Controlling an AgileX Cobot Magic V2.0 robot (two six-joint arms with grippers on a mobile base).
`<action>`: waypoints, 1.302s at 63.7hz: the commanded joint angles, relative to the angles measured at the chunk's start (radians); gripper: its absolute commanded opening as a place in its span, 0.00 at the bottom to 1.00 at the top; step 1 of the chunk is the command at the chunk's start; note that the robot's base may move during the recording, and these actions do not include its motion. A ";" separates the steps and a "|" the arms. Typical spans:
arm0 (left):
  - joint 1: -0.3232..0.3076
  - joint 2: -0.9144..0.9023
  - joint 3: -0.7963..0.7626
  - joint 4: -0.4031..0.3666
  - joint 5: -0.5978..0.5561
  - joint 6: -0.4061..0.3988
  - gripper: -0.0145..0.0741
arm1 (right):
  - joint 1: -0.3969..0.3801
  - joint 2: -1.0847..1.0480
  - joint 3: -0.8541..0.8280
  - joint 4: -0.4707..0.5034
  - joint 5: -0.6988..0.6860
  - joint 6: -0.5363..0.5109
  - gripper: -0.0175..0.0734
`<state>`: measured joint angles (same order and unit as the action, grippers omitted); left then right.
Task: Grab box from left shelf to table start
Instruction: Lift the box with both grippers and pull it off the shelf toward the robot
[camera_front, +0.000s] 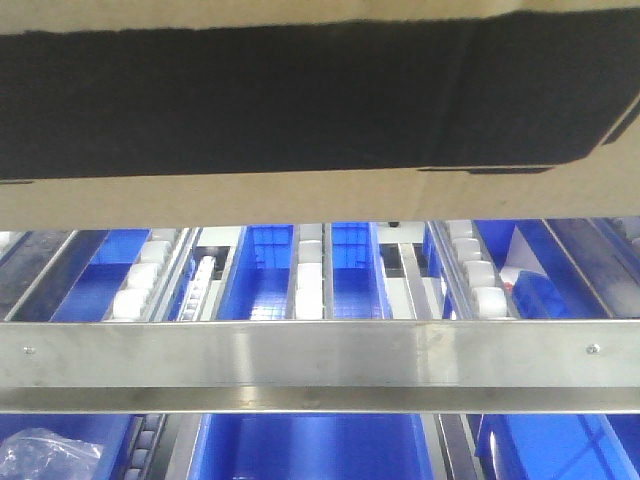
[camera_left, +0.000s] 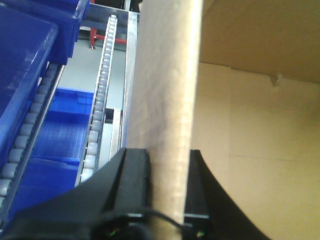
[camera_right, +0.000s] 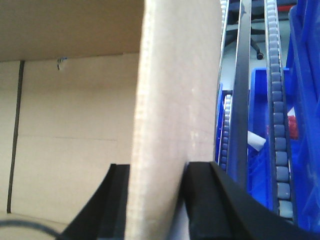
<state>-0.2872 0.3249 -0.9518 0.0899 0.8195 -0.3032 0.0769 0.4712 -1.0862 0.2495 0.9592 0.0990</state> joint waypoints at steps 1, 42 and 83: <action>0.003 -0.006 -0.042 0.099 -0.236 -0.044 0.05 | -0.012 0.008 -0.033 -0.174 -0.130 0.000 0.25; 0.003 -0.006 -0.042 0.099 -0.225 -0.044 0.05 | -0.012 0.008 -0.033 -0.174 -0.125 0.000 0.25; 0.003 -0.006 0.020 0.099 -0.226 -0.044 0.05 | -0.012 0.008 -0.033 -0.174 -0.125 0.000 0.25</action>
<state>-0.2872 0.3249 -0.9065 0.0896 0.7823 -0.3019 0.0769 0.4712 -1.0862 0.2435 0.9671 0.0967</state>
